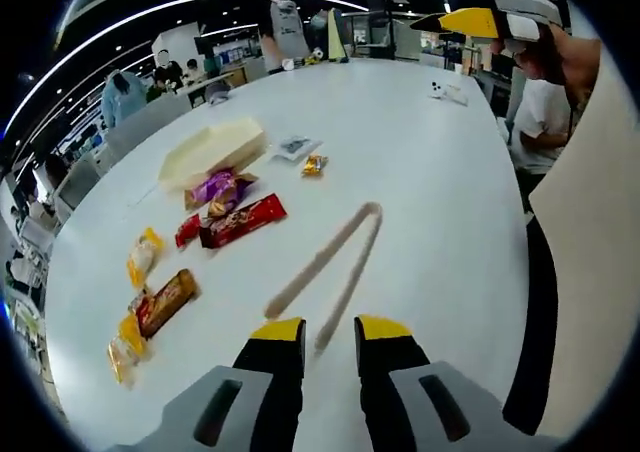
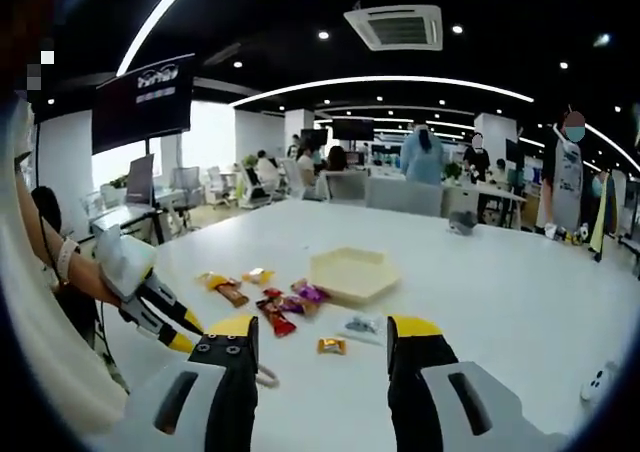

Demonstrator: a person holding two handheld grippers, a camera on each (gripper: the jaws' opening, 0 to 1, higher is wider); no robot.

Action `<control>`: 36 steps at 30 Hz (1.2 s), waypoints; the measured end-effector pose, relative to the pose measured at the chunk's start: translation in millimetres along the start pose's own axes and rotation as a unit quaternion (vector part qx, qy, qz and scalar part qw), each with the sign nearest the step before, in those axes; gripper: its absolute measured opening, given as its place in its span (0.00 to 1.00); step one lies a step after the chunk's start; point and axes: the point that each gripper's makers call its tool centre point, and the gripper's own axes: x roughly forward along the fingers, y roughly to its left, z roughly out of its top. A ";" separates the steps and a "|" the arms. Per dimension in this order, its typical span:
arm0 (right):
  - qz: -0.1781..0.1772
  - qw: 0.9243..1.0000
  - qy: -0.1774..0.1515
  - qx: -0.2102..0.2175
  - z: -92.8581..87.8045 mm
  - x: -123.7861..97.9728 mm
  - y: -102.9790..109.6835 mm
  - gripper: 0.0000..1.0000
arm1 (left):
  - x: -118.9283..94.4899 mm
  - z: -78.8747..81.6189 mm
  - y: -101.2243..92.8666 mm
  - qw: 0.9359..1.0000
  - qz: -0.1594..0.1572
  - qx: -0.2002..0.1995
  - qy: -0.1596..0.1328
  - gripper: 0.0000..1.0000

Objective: Place the target food into the container with the food tongs after gripping and lifting it, then release it inside without dropping or visibly crushing the food.

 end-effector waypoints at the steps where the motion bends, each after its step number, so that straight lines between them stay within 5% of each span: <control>1: -0.001 1.000 0.001 0.000 -0.2 0.1 -0.6 0.52 | 0.5 -0.8 -0.1 1.000 -0.001 0.002 0.001 0.16; 30: -0.007 1.000 0.008 -0.005 -2.7 -4.5 -4.2 0.51 | 11.9 -12.6 3.1 0.999 -0.008 0.046 0.028 0.04; 36: -0.007 1.000 0.011 -0.005 -4.6 -5.6 -3.1 0.51 | 14.7 -14.7 1.6 0.996 -0.013 0.080 0.036 0.04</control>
